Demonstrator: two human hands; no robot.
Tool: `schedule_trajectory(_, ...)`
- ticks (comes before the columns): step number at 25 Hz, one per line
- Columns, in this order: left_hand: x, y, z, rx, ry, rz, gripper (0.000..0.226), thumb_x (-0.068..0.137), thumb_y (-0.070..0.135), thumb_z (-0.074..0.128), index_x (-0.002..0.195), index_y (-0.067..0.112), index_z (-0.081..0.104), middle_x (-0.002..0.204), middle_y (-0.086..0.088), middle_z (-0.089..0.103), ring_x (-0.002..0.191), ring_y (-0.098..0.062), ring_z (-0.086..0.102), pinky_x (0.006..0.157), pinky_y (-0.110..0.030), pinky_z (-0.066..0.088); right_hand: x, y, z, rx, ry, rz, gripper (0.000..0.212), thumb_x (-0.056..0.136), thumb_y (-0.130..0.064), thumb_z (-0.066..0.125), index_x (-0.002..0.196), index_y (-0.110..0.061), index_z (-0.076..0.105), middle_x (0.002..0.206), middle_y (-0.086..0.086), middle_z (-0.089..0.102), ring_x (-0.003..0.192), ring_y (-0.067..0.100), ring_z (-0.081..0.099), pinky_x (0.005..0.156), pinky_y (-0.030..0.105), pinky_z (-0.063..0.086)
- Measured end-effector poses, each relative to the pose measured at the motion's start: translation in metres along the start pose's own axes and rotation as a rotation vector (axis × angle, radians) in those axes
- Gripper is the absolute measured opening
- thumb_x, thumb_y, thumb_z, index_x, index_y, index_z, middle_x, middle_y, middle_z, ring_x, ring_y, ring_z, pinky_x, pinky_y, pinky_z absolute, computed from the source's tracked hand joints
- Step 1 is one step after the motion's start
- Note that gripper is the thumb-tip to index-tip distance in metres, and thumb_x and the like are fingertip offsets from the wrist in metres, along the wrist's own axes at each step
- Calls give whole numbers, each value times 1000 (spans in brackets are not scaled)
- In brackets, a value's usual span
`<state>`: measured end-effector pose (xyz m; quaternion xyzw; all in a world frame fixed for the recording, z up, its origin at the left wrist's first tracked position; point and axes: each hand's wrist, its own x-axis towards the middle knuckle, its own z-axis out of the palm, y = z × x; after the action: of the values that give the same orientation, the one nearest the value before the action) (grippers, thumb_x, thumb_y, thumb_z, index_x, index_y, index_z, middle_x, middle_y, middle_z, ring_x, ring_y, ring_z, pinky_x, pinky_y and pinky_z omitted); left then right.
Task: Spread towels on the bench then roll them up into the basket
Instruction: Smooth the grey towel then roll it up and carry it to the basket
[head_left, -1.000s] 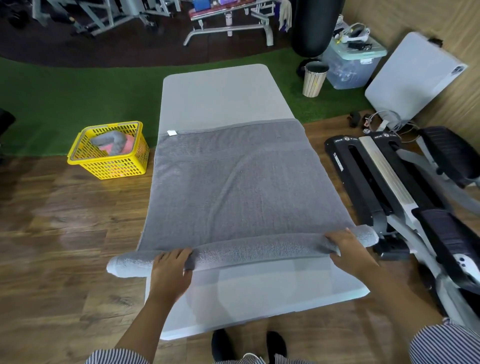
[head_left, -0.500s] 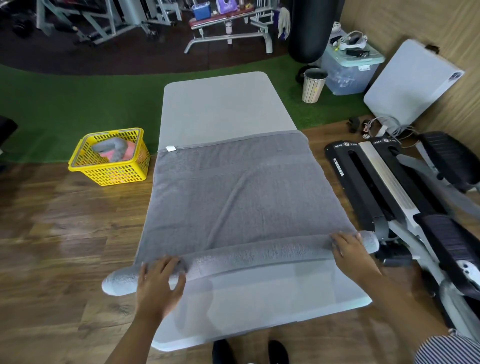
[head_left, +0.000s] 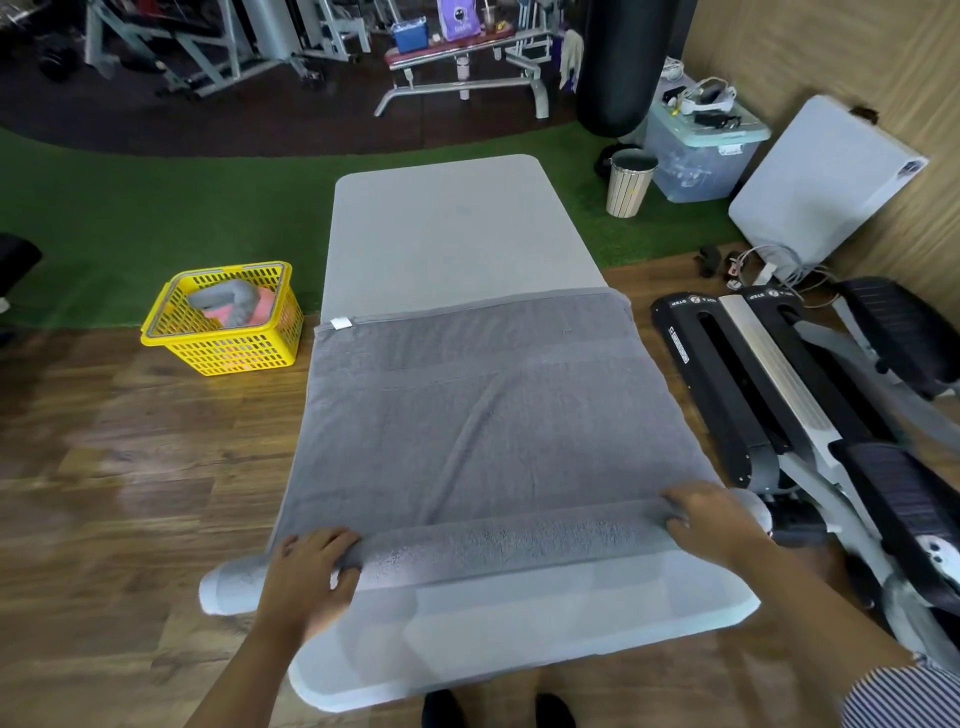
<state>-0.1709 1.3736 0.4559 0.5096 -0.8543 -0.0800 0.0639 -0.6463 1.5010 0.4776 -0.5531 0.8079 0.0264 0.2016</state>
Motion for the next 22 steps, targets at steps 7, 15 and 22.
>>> schedule_trajectory(7, -5, 16, 13, 67, -33, -27, 53, 61, 45, 54, 107, 22, 64, 99, 10, 66, 92, -14, 63, 98, -56, 40, -7, -12, 16, 37, 107, -77, 45, 85, -14, 56, 130, -10, 49, 128, 4, 52, 127, 22, 41, 119, 37, 5)
schedule_trajectory(15, -2, 9, 4, 10, -41, -19, 42, 61, 44, 43, 89, 26, 68, 77, 15, 68, 70, -14, 67, 70, -39, 49, -10, -12, 1, -9, -58, -36, 7, 82, -19, 51, 87, -24, 53, 96, -3, 58, 95, 20, 52, 81, 26, 39)
schedule_trajectory(22, 4, 22, 10, 50, 86, -40, 45, 68, 29, 40, 104, 16, 63, 106, 1, 67, 96, -19, 61, 87, -45, 47, 0, -19, 13, 19, 320, -102, 33, 73, 3, 65, 103, -9, 66, 103, 9, 68, 95, 31, 60, 96, 45, 45)
